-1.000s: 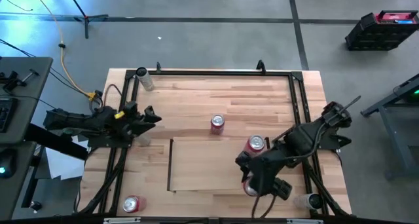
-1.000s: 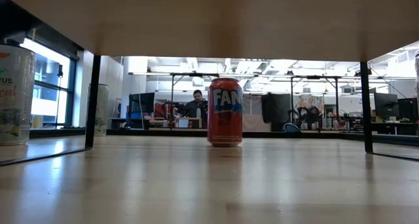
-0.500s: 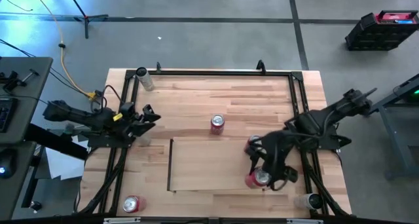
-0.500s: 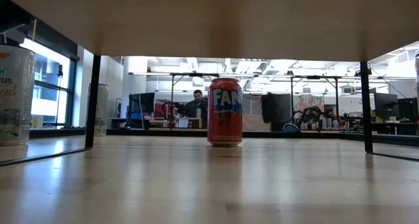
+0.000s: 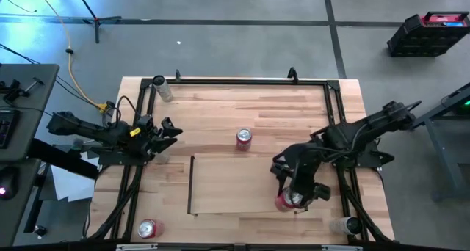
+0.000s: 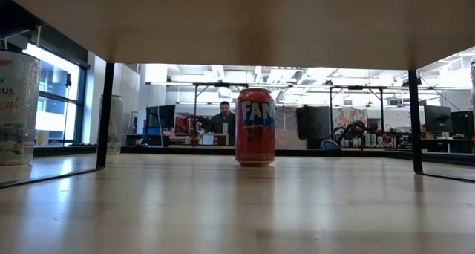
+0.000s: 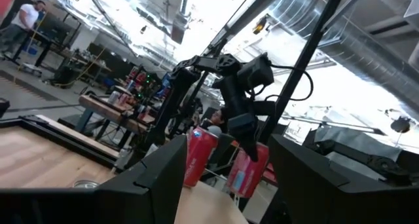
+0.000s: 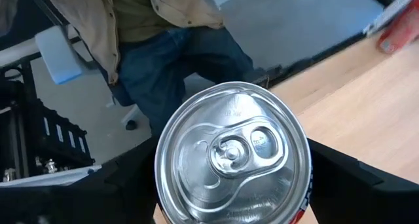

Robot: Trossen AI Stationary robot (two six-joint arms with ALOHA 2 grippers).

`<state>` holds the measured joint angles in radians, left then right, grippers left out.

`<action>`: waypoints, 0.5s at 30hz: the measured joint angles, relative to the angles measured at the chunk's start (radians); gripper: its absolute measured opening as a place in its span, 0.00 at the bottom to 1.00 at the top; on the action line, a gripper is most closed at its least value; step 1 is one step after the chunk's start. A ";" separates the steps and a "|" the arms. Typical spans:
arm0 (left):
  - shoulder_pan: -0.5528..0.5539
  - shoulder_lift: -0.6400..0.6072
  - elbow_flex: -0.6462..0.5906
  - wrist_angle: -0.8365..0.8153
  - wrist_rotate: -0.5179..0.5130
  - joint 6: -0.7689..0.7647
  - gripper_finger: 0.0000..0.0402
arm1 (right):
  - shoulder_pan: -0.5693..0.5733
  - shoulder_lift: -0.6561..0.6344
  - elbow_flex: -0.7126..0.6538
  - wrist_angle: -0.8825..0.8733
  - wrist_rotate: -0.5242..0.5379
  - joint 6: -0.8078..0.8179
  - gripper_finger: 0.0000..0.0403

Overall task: Place canned beverage on shelf
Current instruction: Put the top red soda can on the shelf

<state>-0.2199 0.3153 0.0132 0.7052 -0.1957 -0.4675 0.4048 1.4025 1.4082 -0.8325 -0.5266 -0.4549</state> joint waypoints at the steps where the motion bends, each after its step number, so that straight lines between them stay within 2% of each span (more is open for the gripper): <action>1: 0.000 0.000 0.000 0.000 0.002 0.000 0.52 | -0.001 0.010 0.000 -0.001 0.001 -0.002 0.72; 7: 0.000 0.000 0.000 -0.001 0.005 0.000 0.52 | 0.001 0.039 0.000 -0.029 0.011 -0.042 0.72; 15: 0.000 0.000 0.000 -0.003 0.010 0.001 0.52 | 0.000 0.038 0.012 -0.043 0.087 -0.063 0.72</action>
<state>-0.2199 0.3153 0.0132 0.7025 -0.1860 -0.4669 0.4049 1.4403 1.4200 -0.8760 -0.4400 -0.5182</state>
